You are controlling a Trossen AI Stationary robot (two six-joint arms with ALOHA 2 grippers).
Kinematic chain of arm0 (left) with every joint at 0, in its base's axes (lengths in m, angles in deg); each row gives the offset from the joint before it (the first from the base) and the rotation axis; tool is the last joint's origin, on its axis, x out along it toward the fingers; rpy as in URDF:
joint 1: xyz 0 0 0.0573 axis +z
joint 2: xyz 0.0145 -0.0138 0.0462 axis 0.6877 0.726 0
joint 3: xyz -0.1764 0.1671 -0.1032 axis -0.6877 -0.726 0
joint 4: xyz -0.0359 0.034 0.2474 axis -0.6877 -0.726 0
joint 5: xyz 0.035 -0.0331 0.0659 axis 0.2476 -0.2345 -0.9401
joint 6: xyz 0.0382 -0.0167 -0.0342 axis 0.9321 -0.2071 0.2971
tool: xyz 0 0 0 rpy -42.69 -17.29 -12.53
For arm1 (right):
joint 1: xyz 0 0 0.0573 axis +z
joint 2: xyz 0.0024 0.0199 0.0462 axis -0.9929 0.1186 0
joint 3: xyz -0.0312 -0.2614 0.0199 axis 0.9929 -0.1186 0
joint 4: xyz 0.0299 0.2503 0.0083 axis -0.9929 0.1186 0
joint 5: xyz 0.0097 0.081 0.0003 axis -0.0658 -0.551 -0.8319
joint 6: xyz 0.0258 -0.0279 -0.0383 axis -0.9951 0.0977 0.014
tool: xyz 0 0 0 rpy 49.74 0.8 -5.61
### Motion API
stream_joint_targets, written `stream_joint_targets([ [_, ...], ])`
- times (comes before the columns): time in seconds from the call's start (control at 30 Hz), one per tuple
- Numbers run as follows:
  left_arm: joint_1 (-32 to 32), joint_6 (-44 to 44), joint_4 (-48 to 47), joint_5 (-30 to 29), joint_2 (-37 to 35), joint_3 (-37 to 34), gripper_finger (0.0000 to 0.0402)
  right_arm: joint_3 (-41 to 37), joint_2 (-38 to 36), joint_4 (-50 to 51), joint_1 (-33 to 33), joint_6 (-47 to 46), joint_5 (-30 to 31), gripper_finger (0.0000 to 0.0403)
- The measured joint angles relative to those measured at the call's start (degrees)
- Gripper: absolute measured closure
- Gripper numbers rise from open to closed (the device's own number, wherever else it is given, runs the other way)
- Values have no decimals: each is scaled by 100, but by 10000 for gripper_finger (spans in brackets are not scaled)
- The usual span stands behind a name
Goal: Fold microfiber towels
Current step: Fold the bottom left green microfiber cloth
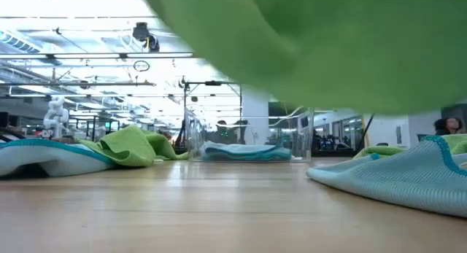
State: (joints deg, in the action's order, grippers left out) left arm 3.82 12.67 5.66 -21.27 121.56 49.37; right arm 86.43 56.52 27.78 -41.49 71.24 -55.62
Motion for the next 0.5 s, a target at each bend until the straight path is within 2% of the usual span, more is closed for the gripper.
stream_joint_targets([
  [0.13, 90, -278, -941, -80, -2, 328, 397, 101, -120, 413, -51, -175, 0, 399],
  [0.23, 116, -707, -1402, 393, -2, 295, 397, -24, -139, 543, -49, -368, -101, 399],
  [0.33, 61, -610, -1414, 1157, 8, 199, 397, -86, -115, 488, -49, -450, -816, 399],
  [0.5, -141, -442, -1341, 1296, 7, 258, 397, -86, -76, -162, -45, -245, -1518, 399],
])
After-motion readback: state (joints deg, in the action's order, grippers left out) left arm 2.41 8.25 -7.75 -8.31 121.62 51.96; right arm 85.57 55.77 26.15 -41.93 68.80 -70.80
